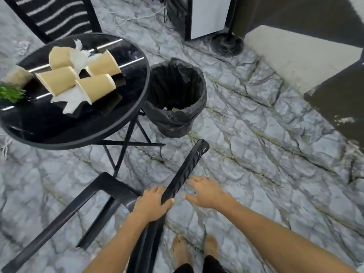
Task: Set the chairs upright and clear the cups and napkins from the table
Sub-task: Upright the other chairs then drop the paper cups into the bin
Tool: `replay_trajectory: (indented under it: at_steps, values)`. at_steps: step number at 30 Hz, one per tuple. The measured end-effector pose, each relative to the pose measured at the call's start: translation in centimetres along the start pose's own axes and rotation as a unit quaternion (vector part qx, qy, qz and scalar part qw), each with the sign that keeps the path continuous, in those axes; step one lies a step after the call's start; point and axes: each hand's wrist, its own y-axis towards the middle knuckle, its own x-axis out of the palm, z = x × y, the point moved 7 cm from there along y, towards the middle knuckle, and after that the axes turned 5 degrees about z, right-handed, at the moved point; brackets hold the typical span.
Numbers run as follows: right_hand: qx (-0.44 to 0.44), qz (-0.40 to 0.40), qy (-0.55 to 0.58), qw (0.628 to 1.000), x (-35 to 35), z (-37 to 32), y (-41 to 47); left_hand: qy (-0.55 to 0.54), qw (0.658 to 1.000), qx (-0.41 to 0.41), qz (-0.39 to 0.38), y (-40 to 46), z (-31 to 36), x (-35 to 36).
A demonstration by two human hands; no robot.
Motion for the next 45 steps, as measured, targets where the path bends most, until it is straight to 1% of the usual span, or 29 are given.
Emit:
replay_trajectory:
  at_steps: [3,8,12,16,18,21,23,24,28,31,34,36,38,40,41,43,45]
  values:
    - [-0.024,-0.005,0.000,1.000,2.2,1.5,4.7,-0.017,1.000,-0.021,-0.002,3.8,-2.1,2.1]
    - [-0.066,-0.021,0.016,0.997,8.6,4.7,13.2,-0.021,0.999,-0.047,-0.004,10.5,-5.2,7.0]
    - [-0.131,-0.028,-0.022,0.991,12.7,6.2,18.9,-0.036,0.997,-0.062,-0.012,15.3,-7.0,10.9]
    - [-0.186,-0.025,-0.060,0.980,15.4,7.6,22.8,-0.107,0.993,-0.045,-0.007,19.5,-7.5,14.2]
    - [-0.209,-0.021,-0.081,0.974,15.7,8.5,23.9,-0.156,0.988,-0.023,-0.001,20.9,-7.5,14.9]
    - [-0.239,-0.010,-0.096,0.966,14.8,10.1,24.8,-0.204,0.979,0.022,0.011,21.7,-6.7,15.0]
    - [-0.260,0.002,-0.101,0.960,13.7,11.6,25.5,-0.227,0.974,0.019,0.009,21.5,-6.4,15.3]
    - [-0.264,0.010,-0.102,0.959,13.0,12.6,25.9,-0.233,0.972,0.013,0.012,21.2,-6.3,15.6]
    - [-0.252,0.062,-0.109,0.959,9.9,16.4,27.3,-0.241,0.968,-0.025,0.066,20.2,-5.9,16.7]
    - [-0.247,0.073,-0.111,0.960,9.6,16.8,27.7,-0.273,0.955,-0.076,0.092,19.9,-5.4,17.9]
    - [-0.250,0.076,-0.106,0.959,9.5,15.6,26.7,-0.239,0.958,-0.113,0.111,19.9,-4.6,17.8]
    - [-0.249,0.100,-0.088,0.959,8.6,14.5,25.3,-0.241,0.960,-0.098,0.103,19.3,-3.7,17.0]
    - [-0.256,0.123,-0.097,0.954,6.9,12.7,23.7,-0.264,0.956,-0.083,0.100,17.9,-3.2,15.5]
    - [-0.275,0.150,-0.131,0.941,4.4,10.0,21.7,-0.297,0.947,-0.060,0.104,15.9,-2.5,12.7]
    - [-0.285,0.175,-0.147,0.931,2.8,8.5,20.5,-0.311,0.943,-0.040,0.114,14.9,-1.9,10.9]
    - [-0.299,0.214,-0.172,0.914,-0.7,5.4,18.1,-0.331,0.932,-0.005,0.147,12.4,-0.2,6.5]
    - [-0.304,0.230,-0.188,0.905,-4.4,2.3,15.4,-0.345,0.920,0.020,0.183,9.6,0.9,2.3]
